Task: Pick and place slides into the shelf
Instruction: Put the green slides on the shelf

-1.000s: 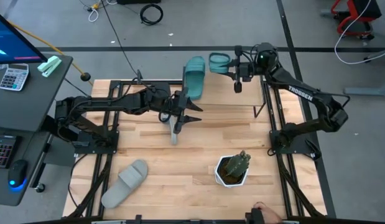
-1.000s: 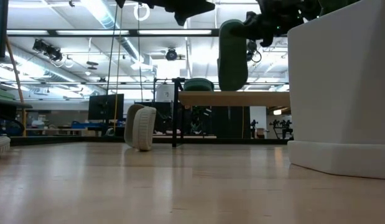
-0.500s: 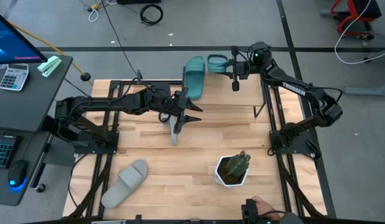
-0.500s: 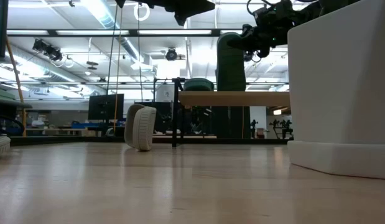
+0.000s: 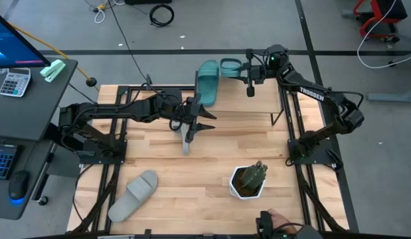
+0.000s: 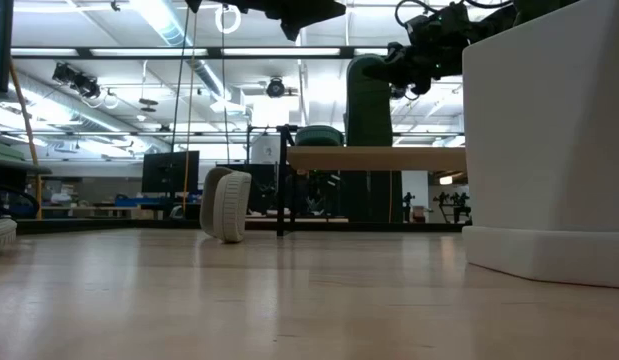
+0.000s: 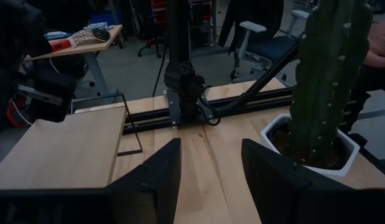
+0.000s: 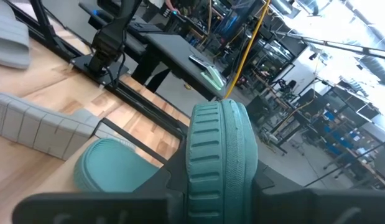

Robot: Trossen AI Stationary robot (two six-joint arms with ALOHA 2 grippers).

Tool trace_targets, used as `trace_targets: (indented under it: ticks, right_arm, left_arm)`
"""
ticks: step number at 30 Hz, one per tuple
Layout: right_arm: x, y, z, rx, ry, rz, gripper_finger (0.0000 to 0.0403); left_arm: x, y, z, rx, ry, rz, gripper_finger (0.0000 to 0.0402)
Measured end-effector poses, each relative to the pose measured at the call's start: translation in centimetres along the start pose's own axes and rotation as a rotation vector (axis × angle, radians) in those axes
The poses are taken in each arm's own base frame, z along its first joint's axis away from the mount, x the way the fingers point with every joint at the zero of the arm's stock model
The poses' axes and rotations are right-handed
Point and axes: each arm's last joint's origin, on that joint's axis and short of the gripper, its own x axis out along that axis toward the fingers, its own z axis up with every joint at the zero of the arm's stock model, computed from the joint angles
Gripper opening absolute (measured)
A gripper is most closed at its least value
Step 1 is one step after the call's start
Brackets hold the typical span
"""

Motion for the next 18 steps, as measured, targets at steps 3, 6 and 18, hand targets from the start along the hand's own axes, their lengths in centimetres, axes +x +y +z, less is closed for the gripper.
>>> trace_targets:
  ticks: [3,6,18]
  right_arm:
    - [0.00,0.01,0.00,0.010,-0.002,0.003,0.0073]
    - [0.00,0.01,0.00,0.018,-0.002,0.002,0.0073]
    - [0.00,0.58,-0.50,0.054,0.012,0.026,0.0073]
  left_arm:
    - [0.00,0.00,0.00,0.000,0.000,0.000,0.0176]
    - [0.00,0.01,0.00,0.000,0.000,0.001,0.0174]
    - [0.01,0.00,-0.01,0.002,0.000,0.000,0.0174]
